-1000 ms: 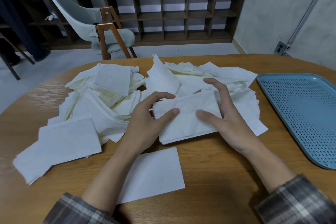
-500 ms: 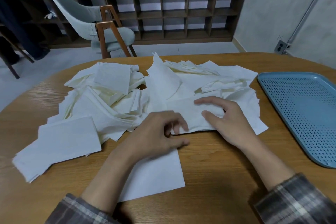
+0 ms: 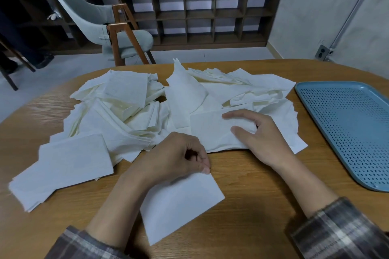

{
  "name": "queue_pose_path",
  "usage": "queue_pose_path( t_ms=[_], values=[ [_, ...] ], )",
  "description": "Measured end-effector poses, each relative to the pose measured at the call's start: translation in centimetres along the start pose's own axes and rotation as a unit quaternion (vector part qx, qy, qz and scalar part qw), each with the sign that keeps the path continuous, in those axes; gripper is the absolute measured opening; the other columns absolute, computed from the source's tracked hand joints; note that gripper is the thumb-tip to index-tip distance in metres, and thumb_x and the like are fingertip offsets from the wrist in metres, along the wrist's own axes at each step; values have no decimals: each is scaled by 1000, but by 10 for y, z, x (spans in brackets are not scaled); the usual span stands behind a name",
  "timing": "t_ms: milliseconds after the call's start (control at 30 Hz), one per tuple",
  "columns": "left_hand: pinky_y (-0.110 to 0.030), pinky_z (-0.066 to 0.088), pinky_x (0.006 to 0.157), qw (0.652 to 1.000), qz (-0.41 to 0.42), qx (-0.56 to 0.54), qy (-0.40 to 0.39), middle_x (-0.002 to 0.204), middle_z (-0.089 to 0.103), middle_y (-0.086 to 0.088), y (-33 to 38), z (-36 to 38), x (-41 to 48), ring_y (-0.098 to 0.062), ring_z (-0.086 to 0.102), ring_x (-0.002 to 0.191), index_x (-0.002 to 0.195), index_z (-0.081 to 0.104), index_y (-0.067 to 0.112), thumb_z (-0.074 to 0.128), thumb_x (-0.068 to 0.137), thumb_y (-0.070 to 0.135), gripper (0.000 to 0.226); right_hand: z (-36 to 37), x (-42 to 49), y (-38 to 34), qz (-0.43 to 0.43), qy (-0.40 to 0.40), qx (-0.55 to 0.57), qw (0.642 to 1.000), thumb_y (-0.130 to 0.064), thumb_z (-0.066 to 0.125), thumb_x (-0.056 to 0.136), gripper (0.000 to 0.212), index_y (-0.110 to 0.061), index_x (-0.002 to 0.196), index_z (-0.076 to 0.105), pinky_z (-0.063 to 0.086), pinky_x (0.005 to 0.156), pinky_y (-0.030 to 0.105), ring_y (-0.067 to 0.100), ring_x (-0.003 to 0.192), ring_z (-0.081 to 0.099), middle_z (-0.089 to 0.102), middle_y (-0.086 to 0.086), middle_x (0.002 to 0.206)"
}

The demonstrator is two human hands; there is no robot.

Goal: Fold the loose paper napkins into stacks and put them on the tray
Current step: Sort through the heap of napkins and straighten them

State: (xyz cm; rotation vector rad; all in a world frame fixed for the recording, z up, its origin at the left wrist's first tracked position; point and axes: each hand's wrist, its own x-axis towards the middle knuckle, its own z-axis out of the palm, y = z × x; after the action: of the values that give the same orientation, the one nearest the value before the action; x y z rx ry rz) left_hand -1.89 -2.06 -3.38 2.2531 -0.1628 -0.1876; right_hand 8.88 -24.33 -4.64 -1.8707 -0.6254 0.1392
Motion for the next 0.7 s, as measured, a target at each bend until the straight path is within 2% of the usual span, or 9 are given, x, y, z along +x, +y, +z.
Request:
queue_pose_path(
  t_ms=[67,200,267,333,433,500,567,700],
  values=[
    [-29,55,75,999,18,5,27,87,75,11,5,2,0,-12,66,79,87,80,29,85,89,24,7,0,0,-1,5,-1,4,1000,-5,67,97,35,-34,112,79,39,113,19,-8,127,56,72,-25,123],
    [-15,44,70,992,39,-31,120,87,74,10,13,-2,-2,-10,64,80,92,76,30,77,96,27,5,2,-1,-9,9,-16,22,1000,-22,70,100,18,-33,108,80,35,110,18,-8,125,57,73,-25,120],
    [-14,42,68,984,47,-53,164,86,72,6,14,0,-2,-12,62,78,92,74,30,76,96,27,5,2,-2,-15,11,-41,52,998,-30,69,100,15,-29,108,81,35,103,9,-10,121,58,74,-24,117],
    [-14,41,67,976,58,-59,201,86,71,7,14,2,-1,-10,61,78,93,74,30,76,96,27,5,2,-5,-20,7,-74,69,995,-38,67,95,23,-26,109,81,35,94,1,-11,118,60,75,-22,115],
    [-24,46,69,973,67,-77,207,89,71,8,15,4,1,-12,63,83,95,73,29,75,97,28,3,3,-8,-20,-1,-121,32,992,-39,73,92,23,-28,111,80,36,99,5,-8,121,60,75,-20,118],
    [-24,48,72,969,63,-96,217,92,72,8,17,6,1,-14,64,86,98,73,28,75,97,27,2,3,-8,-16,8,-129,16,991,-34,76,92,17,-30,108,79,37,100,10,-7,120,61,75,-21,115],
    [-23,51,76,964,55,-120,229,97,73,7,19,9,1,-15,67,90,106,72,30,77,95,27,12,4,-8,-14,22,-114,17,993,-31,78,93,10,-29,102,79,36,96,13,-7,116,62,75,-21,111],
    [-36,59,75,973,-13,-145,179,98,70,2,22,7,1,-22,71,82,127,61,50,88,84,36,53,2,-4,-11,52,-35,65,996,-30,77,94,7,-26,100,79,40,101,20,-7,114,63,75,-21,112]
  ],
)
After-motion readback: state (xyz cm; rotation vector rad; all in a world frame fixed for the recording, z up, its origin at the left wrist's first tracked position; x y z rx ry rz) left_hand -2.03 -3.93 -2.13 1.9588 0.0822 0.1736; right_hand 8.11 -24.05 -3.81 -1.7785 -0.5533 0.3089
